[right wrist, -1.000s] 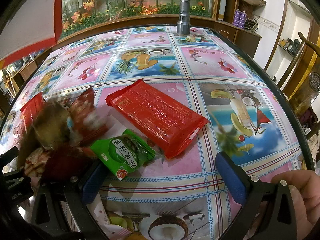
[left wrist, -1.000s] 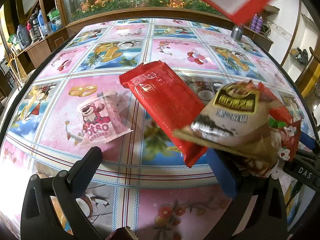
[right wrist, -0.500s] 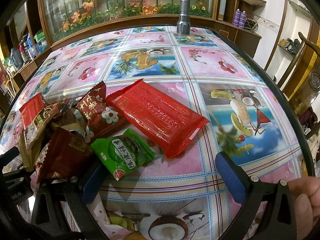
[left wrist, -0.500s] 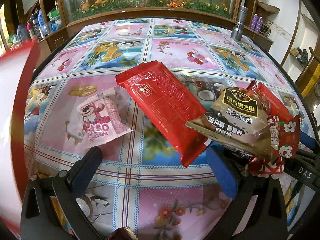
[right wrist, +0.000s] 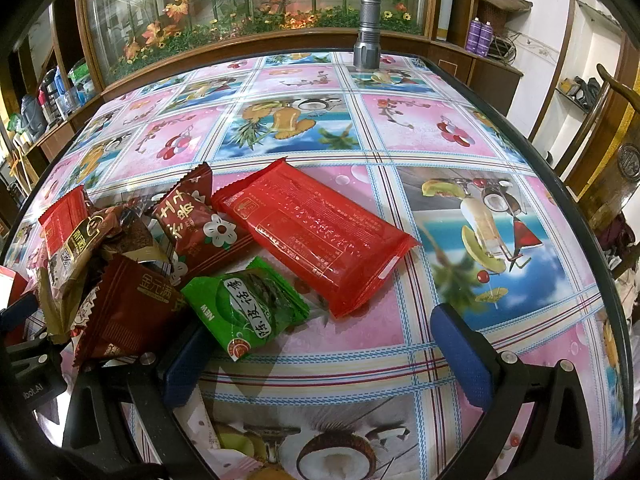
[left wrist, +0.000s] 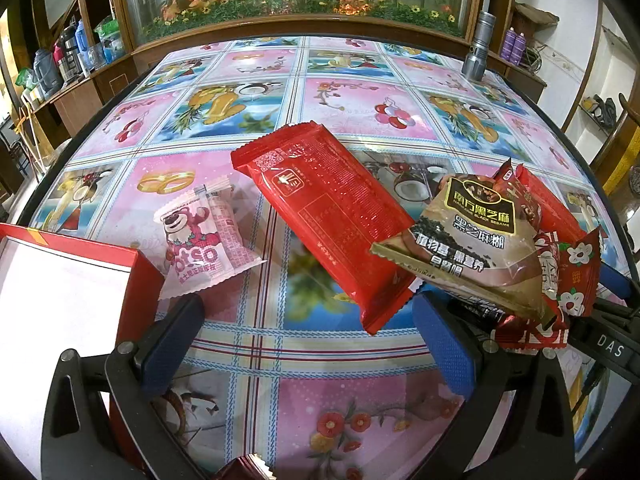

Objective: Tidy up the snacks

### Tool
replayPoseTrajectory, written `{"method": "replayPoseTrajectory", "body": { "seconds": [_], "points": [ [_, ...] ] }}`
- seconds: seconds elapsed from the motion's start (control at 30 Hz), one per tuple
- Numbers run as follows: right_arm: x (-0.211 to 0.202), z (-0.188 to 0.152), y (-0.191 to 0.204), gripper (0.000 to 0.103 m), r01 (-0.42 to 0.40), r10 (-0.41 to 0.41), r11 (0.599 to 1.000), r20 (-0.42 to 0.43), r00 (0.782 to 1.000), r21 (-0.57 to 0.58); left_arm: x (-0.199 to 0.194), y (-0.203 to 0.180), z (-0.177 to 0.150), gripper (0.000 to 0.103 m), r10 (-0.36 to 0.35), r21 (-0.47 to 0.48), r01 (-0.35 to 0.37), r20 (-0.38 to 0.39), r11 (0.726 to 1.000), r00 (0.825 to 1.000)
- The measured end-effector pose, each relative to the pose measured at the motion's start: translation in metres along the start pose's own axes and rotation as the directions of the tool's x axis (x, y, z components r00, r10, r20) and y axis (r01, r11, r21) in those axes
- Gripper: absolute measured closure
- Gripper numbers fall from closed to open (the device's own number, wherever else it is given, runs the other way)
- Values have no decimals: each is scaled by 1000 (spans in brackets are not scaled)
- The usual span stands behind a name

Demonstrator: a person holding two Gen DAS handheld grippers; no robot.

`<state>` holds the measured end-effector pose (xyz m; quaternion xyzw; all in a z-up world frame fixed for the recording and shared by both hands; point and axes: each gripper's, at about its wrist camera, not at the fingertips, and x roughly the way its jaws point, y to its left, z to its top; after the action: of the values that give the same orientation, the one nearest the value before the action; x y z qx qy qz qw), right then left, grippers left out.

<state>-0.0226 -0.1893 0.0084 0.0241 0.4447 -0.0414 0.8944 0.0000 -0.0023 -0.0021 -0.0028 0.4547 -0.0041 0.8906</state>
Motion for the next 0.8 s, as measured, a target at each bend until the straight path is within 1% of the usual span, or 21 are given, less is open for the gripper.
{"method": "replayPoseTrajectory", "body": {
  "seconds": [0.13,0.27,0.33,0.4,0.43,0.5,0.53,0.6,0.67,0.73,0.8],
  "points": [
    [0,0,0,0,2,-2,1000,-1,1000,6,0,0,0,0,0,0,0,0,1000,1000],
    [-7,-7,1,0,1,-1,1000,-6,1000,1,0,-2,-1,0,5,-7,-5,0,1000,1000],
    [-11,-12,-1,0,-26,25,999,-29,999,-37,1,-1,-1,0,7,-11,-7,0,1000,1000],
    [-14,-15,-3,0,-77,71,992,-53,996,-105,0,-3,-2,0,20,-26,-20,-2,999,1000],
    [-15,-15,-5,0,-108,99,984,-69,993,-142,-1,-4,-3,0,16,-20,-16,-12,1000,1000],
    [-20,-21,-12,0,-125,113,978,-79,990,-168,-3,-5,-2,0,-21,18,22,-77,1000,997],
    [-21,-24,-15,0,-126,113,978,-83,990,-169,-6,-5,-4,0,-29,23,31,-80,999,996],
    [-31,-32,-28,0,-177,166,970,-80,983,-166,-24,-3,-16,0,-39,29,40,-36,999,999],
    [-44,-38,-41,0,-239,231,959,-65,971,-151,-49,-3,-30,0,-51,70,50,13,996,999],
    [-58,-44,-52,0,-279,277,952,-38,960,-128,-77,3,-43,0,-34,103,27,67,994,997],
    [-75,-49,-52,0,-322,322,937,-17,946,-135,-106,19,-59,0,-16,99,4,120,995,993]
  ]
}}
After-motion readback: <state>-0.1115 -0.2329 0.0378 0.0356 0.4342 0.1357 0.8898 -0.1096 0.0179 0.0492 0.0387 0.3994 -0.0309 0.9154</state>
